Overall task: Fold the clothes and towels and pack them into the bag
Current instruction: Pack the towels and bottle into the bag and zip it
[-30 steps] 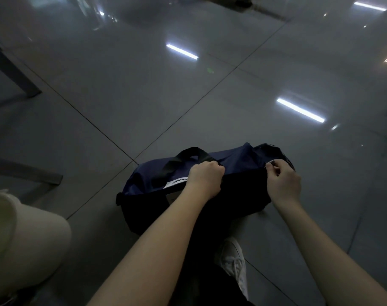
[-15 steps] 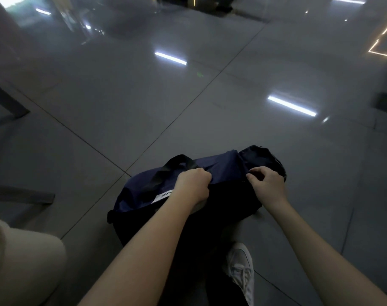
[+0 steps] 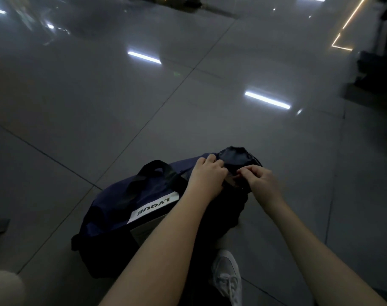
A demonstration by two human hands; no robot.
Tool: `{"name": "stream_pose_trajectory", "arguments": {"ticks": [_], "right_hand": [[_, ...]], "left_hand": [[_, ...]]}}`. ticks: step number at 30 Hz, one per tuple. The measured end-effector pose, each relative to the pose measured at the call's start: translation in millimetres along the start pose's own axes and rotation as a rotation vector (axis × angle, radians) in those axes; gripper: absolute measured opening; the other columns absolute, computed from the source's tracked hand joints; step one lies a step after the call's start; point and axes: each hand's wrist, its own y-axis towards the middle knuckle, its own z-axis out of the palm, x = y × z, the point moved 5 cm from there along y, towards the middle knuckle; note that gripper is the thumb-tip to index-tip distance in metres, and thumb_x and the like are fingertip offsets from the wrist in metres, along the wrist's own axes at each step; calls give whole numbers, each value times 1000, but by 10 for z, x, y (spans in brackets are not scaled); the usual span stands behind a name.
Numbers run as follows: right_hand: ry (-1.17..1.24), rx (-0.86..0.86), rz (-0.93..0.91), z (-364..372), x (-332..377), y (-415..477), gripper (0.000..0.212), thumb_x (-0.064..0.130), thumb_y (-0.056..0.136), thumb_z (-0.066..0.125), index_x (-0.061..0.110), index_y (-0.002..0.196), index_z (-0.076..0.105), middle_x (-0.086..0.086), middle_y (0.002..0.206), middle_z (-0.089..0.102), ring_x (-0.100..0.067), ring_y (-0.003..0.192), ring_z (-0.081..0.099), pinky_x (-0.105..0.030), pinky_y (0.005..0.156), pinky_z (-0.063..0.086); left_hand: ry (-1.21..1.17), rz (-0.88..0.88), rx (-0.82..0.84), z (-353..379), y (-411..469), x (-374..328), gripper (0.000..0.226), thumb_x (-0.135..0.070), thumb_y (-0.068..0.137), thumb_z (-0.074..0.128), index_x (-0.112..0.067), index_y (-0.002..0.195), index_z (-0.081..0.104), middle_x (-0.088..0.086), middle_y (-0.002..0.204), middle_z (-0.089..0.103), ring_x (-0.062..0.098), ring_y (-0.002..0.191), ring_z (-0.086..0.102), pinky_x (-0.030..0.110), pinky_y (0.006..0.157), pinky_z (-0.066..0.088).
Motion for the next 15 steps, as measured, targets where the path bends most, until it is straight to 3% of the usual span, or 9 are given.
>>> {"name": "stream_pose_trajectory", "arguments": {"ticks": [4, 7, 9, 11, 15], "right_hand": [[2, -82, 74, -89, -260, 174, 25, 10, 91, 57, 23, 70, 62, -3, 75, 66, -26, 78, 64, -38, 72, 52], [-110, -133, 147, -164, -477, 306, 9, 12, 91, 56, 12, 93, 65, -6, 89, 62, -25, 85, 59, -35, 73, 47], [-198, -142, 187, -198, -592, 415, 20, 12, 91, 54, 5, 109, 59, -10, 99, 60, -24, 88, 55, -32, 74, 42], [-267, -133, 194, -230, -688, 555, 32, 14, 90, 55, 4, 120, 53, -15, 117, 58, -29, 103, 55, -38, 86, 45], [-402, -25, 264, -242, -808, 755, 56, 22, 93, 55, 9, 143, 32, -12, 148, 33, -33, 131, 38, -44, 103, 37]], "left_hand": [[-52, 7, -23, 152, -43, 97, 32, -26, 89, 52, -17, 119, 57, 1, 126, 52, 25, 123, 36, 34, 95, 30], [-105, 26, -33, 246, -71, 130, 33, -26, 88, 52, -17, 120, 57, -1, 128, 52, 23, 126, 35, 33, 99, 28], [-127, 34, -47, 263, -80, 167, 33, -26, 90, 49, -17, 121, 58, -1, 130, 52, 22, 127, 35, 33, 101, 28], [-128, 48, -60, 265, -69, 189, 33, -27, 93, 46, -19, 122, 59, -3, 130, 53, 21, 127, 35, 33, 102, 28], [-147, 74, -33, 279, -41, 213, 35, -36, 96, 43, -24, 124, 61, -8, 129, 56, 18, 127, 36, 32, 102, 26]]}}
